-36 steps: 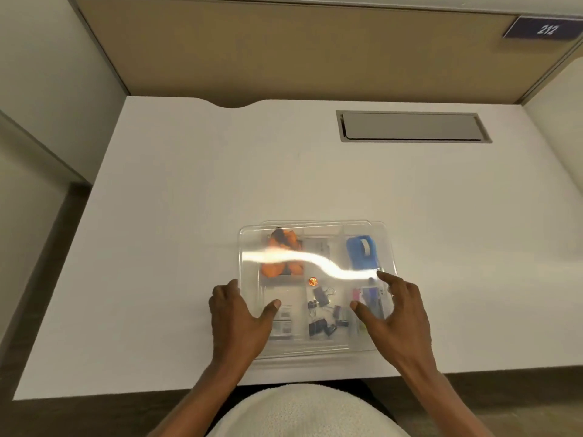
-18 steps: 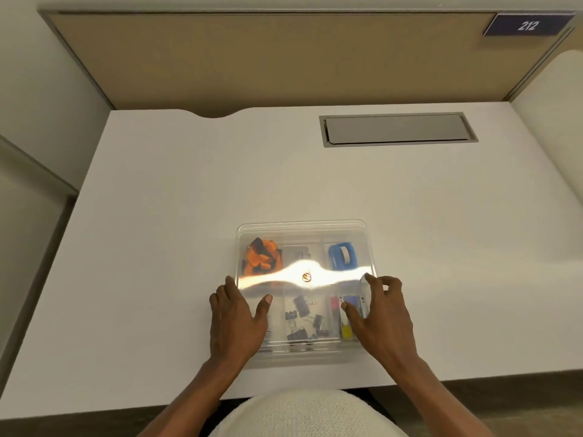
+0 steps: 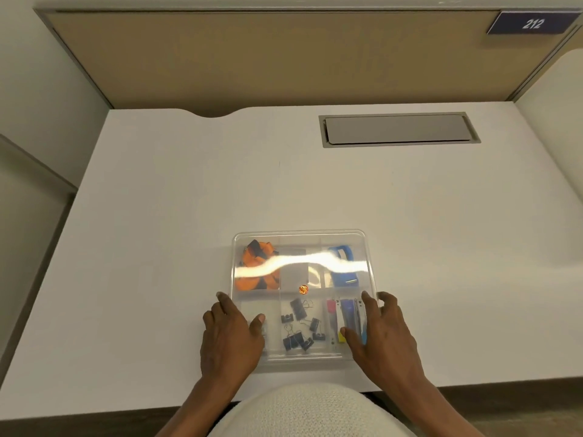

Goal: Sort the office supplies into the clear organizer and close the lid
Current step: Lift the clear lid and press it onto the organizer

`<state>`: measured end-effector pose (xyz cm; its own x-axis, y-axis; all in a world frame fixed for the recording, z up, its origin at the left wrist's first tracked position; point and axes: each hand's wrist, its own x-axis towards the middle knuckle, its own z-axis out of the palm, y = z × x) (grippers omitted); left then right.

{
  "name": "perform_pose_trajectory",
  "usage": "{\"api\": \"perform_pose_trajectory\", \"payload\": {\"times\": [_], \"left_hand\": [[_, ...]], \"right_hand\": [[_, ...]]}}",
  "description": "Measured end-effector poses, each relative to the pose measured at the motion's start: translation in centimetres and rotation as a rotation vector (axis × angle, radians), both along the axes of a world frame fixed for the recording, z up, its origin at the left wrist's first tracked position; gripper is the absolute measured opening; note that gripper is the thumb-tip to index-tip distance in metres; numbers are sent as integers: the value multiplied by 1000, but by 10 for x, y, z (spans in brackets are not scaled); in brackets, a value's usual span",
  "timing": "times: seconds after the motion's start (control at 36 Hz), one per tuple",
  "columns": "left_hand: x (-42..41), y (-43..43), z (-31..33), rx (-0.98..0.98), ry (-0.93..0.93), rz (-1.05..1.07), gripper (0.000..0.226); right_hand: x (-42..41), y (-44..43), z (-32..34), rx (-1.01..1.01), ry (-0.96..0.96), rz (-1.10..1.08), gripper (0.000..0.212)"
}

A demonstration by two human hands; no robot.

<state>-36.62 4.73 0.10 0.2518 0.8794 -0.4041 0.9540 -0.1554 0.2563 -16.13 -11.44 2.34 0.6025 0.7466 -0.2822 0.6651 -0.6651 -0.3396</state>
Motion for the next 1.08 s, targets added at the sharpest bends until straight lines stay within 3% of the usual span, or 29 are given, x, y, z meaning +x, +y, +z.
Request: {"api": "perform_pose_trajectory", "payload": {"times": [0.11, 0.22, 0.33, 0.47, 0.78, 1.08], "left_hand": [[3, 0, 1, 63, -8, -28, 101], [6, 10, 0, 178, -76, -118, 105], [9, 27, -6, 269, -193, -307, 118], [9, 40, -23, 209, -261, -437, 126], [9, 39, -43, 261, -293, -399, 133], [15, 45, -41, 295, -135, -454, 142]], "right_hand": [[0, 2, 1, 26, -44, -23, 80], [11, 15, 3, 199, -85, -49, 85], [25, 35, -8, 299, -68, 84, 97], [27, 43, -37, 256, -94, 211, 108], [30, 41, -65, 238, -149, 210, 107], [29, 44, -64, 273, -173, 238, 103]]}}
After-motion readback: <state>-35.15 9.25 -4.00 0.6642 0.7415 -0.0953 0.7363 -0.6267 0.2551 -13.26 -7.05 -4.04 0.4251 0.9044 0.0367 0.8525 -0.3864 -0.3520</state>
